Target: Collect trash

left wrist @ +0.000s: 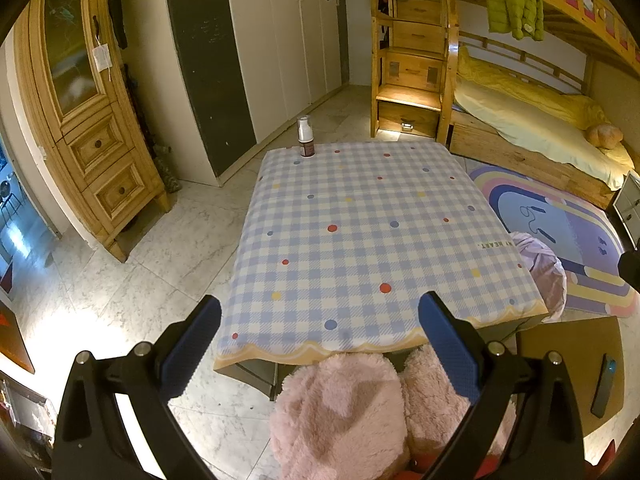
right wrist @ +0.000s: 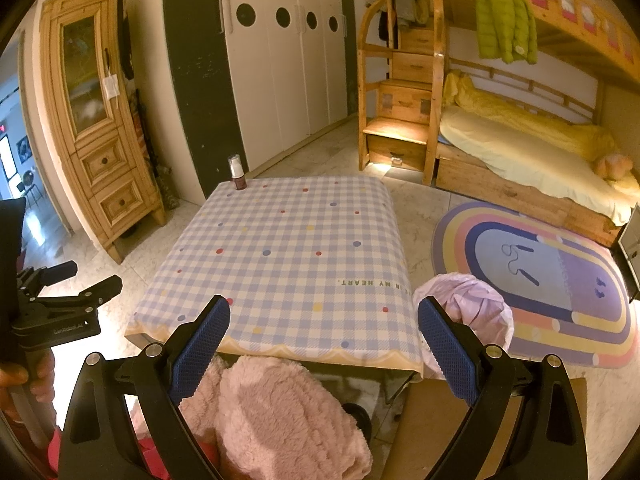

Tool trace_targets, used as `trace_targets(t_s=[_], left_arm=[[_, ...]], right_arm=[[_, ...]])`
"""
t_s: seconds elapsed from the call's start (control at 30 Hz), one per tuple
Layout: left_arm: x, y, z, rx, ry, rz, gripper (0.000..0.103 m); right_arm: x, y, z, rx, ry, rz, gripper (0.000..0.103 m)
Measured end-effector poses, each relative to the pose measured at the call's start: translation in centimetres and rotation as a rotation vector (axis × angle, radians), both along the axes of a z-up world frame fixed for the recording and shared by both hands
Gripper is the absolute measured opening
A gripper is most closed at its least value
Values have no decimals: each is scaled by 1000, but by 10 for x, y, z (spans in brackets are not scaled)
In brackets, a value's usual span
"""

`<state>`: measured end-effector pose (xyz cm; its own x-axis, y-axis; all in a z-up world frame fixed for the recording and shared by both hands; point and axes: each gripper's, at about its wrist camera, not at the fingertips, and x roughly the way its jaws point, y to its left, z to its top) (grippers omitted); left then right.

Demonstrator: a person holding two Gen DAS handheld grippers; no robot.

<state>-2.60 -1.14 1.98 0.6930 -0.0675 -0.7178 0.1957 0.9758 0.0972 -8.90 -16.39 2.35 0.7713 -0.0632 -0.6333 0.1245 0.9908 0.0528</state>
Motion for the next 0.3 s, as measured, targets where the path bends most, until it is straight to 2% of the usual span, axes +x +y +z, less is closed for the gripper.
trace_targets(t_s=[0.07, 0.3], left_arm=[[1, -2, -1, 19, -9, 0, 96], [11, -6, -7, 4, 30, -9, 96]], right_arm=[[0, 0, 0, -1, -1, 0, 94], [4, -1, -1, -10, 1, -11, 94]])
